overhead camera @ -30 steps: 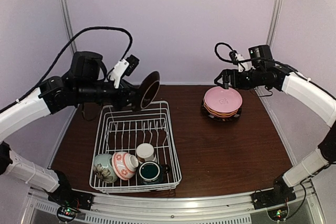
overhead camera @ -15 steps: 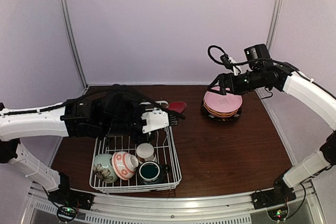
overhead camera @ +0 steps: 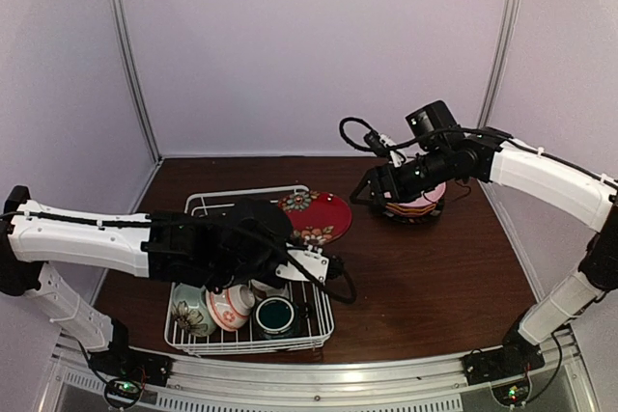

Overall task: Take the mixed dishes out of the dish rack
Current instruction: Pass from the left arm to the right

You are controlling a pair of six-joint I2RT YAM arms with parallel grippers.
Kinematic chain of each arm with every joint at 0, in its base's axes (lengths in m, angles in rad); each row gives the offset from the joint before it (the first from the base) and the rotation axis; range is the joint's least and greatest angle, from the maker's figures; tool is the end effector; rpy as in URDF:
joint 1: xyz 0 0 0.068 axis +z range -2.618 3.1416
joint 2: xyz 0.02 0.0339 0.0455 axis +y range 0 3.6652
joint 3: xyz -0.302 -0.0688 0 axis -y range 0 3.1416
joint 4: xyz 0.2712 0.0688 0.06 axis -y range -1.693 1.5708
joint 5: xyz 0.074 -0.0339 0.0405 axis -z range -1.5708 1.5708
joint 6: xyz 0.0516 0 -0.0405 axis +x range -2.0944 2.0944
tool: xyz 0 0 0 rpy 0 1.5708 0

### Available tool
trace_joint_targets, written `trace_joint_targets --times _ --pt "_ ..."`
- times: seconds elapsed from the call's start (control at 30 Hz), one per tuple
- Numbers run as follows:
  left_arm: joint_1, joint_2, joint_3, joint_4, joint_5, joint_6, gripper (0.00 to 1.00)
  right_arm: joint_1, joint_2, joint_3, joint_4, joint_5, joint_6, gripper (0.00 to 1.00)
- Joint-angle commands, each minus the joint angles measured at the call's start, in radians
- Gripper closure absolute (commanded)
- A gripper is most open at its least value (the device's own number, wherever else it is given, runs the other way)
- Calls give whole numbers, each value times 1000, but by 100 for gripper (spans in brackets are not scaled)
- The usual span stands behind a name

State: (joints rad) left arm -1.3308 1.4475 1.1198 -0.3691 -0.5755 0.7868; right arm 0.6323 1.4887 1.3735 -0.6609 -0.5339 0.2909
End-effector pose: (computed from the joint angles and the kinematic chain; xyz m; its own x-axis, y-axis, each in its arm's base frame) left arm 0.1102 -0.3322 0.3075 0.3990 0.8685 -0.2942 0.6134 -0.0143 0.7897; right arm 0.2717 0.2316 0.3600 -0.7713 -0.2590 -0.5814 -0.6060 0.5784 0.5462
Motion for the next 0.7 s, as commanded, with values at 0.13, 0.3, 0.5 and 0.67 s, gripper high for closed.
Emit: trace_joint_targets --times 0.13,0.3,0.5,0.67 --pt "-19 -12 -8 156 -79 70 100 45 65 -66 130 -75 91 36" --pt "-20 2 -24 167 -104 91 100 56 86 -93 194 -95 132 62" --pt "-21 1 -43 196 -132 93 100 55 95 -108 231 -128 160 95" --pt "-20 -9 -58 218 -142 90 92 51 101 -100 248 -138 172 100"
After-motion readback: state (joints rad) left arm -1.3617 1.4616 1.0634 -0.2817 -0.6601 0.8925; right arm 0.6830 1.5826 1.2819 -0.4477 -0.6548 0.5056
